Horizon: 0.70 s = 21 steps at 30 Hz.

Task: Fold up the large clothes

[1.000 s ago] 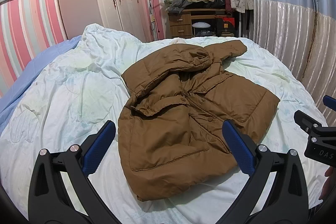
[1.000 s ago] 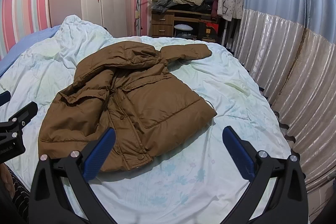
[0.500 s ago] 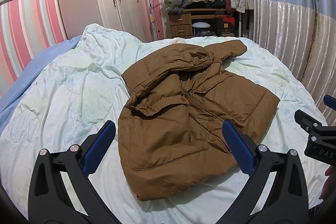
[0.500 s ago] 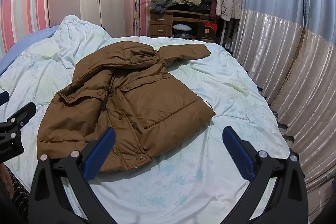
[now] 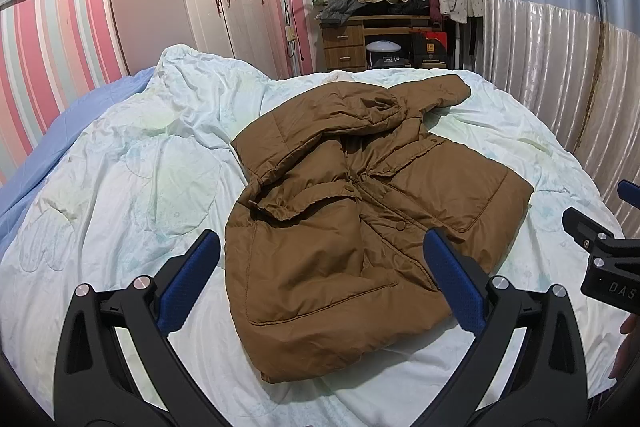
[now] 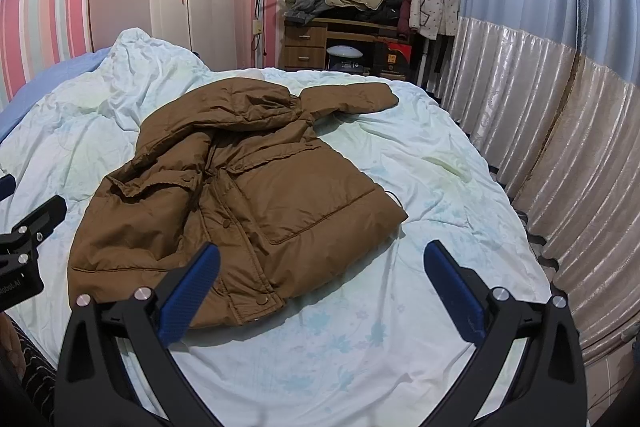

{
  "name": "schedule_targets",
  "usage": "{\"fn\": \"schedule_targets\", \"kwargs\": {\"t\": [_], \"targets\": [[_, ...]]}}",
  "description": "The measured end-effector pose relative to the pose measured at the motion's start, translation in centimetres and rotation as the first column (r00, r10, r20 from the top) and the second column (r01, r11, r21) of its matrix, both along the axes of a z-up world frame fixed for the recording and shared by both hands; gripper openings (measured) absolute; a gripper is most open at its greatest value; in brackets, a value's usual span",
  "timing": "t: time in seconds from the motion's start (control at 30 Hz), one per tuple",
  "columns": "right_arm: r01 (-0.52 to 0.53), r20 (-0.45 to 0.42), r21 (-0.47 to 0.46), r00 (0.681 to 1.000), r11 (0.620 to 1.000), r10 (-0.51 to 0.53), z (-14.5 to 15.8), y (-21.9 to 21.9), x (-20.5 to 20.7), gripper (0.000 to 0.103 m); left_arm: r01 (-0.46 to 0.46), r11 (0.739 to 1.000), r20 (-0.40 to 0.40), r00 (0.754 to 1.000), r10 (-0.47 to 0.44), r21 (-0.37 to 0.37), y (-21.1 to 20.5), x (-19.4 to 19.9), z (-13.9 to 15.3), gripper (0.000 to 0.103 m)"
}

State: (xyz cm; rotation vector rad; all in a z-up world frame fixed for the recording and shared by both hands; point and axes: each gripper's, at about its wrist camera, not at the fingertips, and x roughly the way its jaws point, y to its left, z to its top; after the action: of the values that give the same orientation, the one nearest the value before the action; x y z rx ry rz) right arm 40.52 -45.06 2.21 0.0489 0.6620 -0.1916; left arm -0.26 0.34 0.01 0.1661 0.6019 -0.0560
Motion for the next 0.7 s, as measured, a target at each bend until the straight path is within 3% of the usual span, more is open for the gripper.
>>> {"fn": "schedule_targets", "kwargs": {"t": [0.7], "targets": [[0.001,-0.001,-0.001,1.0,1.0,-0.001,-0.02,-0.2,0.09,0.102,0.001,1.0,-0.004,1.0,-0.001,0.003,-0.47,0.26,-0.8,0.1]]}}
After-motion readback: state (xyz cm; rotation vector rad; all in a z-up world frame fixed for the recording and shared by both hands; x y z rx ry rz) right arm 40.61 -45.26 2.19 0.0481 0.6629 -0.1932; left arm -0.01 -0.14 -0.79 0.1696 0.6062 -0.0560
